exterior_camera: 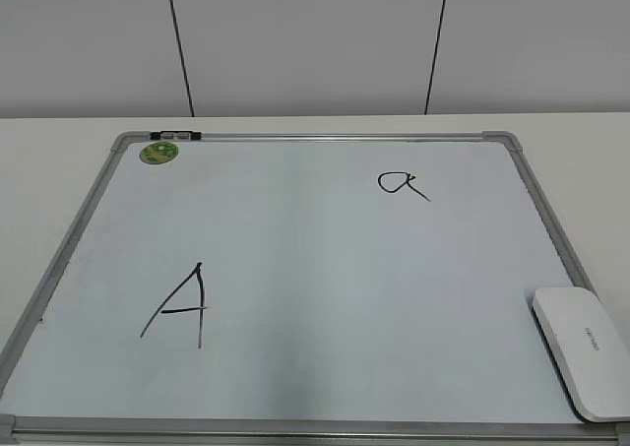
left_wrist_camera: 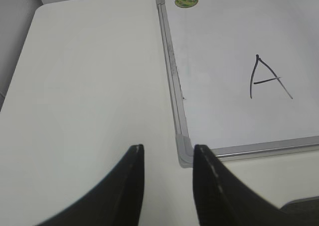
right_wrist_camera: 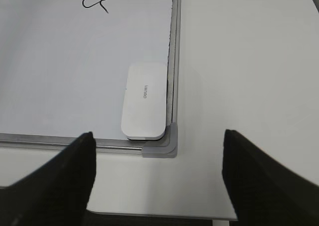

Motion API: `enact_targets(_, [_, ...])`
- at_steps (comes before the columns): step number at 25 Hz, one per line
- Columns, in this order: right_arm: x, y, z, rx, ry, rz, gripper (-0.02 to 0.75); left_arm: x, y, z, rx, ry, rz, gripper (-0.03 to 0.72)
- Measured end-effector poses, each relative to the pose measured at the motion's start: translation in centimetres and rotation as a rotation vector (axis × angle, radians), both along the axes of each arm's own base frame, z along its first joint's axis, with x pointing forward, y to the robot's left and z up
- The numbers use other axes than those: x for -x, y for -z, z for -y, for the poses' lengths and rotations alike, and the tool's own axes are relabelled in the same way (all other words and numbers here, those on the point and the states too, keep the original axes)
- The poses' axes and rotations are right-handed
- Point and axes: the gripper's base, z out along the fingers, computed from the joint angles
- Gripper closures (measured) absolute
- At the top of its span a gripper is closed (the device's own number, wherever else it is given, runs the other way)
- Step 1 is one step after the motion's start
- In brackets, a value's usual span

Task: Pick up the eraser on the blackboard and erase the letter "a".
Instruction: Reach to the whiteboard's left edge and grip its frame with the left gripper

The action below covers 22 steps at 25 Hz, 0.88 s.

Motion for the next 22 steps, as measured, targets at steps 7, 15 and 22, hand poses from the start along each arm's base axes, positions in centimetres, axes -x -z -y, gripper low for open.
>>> enact_targets(7, [0.0, 0.0, 0.0, 0.000, 0.000, 0.000, 0.151, 0.0, 0.0, 0.0, 0.000, 0.000, 0.000, 0.440])
enact_targets(15, [0.0, 0.0, 0.0, 0.000, 0.000, 0.000, 0.152, -0.1, -0.5, -0.1, -0.008, -0.006, 0.023, 0.177])
enact_targets(22, [0.0, 0.0, 0.0, 0.000, 0.000, 0.000, 0.151, -3.6, -2.7, -0.1, -0.008, -0.014, 0.034, 0.117])
